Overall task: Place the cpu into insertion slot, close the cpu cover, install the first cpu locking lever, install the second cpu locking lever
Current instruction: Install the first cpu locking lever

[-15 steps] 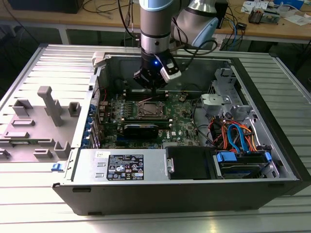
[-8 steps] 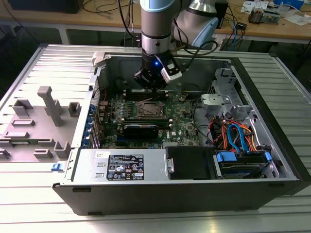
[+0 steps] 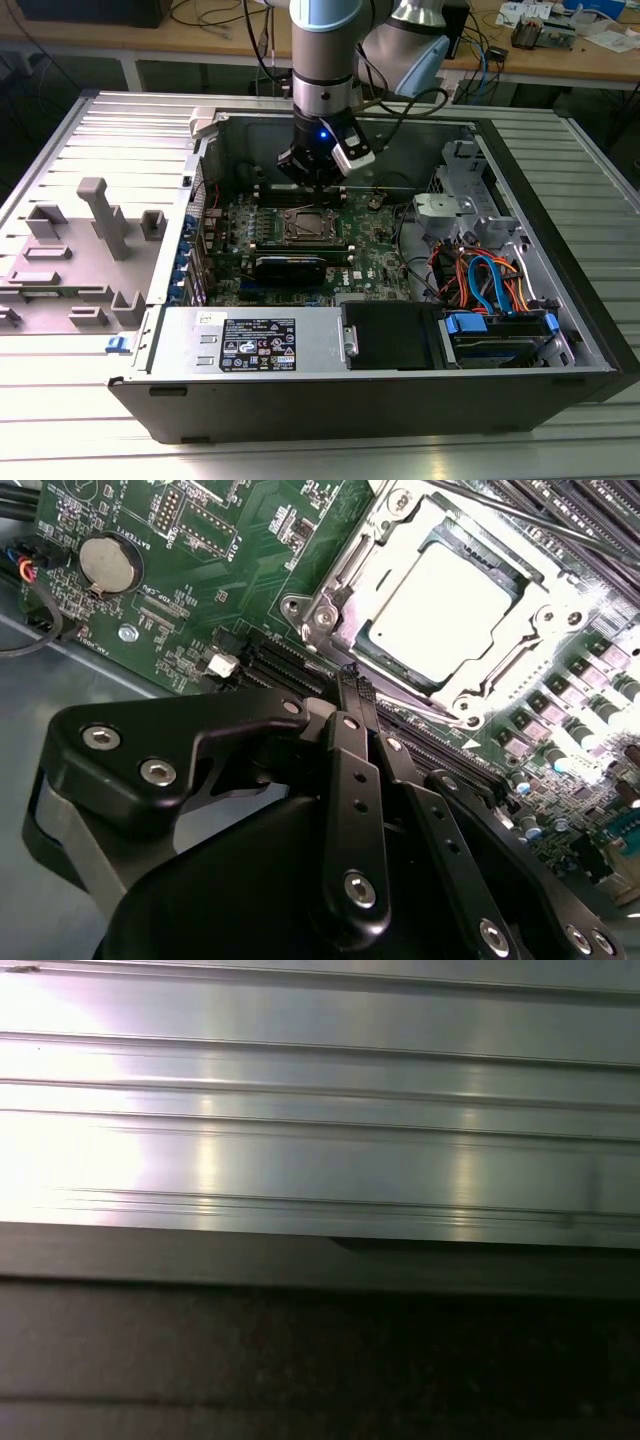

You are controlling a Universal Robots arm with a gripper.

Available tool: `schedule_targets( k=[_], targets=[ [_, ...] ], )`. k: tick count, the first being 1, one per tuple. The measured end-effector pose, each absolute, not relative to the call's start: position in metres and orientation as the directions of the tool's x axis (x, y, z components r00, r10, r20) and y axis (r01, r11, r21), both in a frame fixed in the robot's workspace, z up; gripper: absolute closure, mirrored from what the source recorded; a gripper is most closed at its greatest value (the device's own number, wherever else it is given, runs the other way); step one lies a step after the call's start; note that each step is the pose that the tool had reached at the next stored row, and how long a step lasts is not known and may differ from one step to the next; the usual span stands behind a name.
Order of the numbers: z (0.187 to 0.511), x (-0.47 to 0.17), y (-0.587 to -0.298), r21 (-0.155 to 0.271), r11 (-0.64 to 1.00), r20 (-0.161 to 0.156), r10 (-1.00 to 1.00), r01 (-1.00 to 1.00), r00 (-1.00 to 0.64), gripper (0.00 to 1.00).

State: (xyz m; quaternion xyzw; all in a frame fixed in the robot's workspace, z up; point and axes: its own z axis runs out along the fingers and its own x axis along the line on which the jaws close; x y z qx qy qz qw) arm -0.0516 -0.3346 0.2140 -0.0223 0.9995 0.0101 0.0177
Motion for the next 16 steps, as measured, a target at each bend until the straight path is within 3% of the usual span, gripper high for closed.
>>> schedule_targets(
  k=[16],
  targets=[
    [0.2128,-0.0508,-0.3345,0.019,0.999,-0.036,-0.044,-0.045,-0.998,0.89]
  ],
)
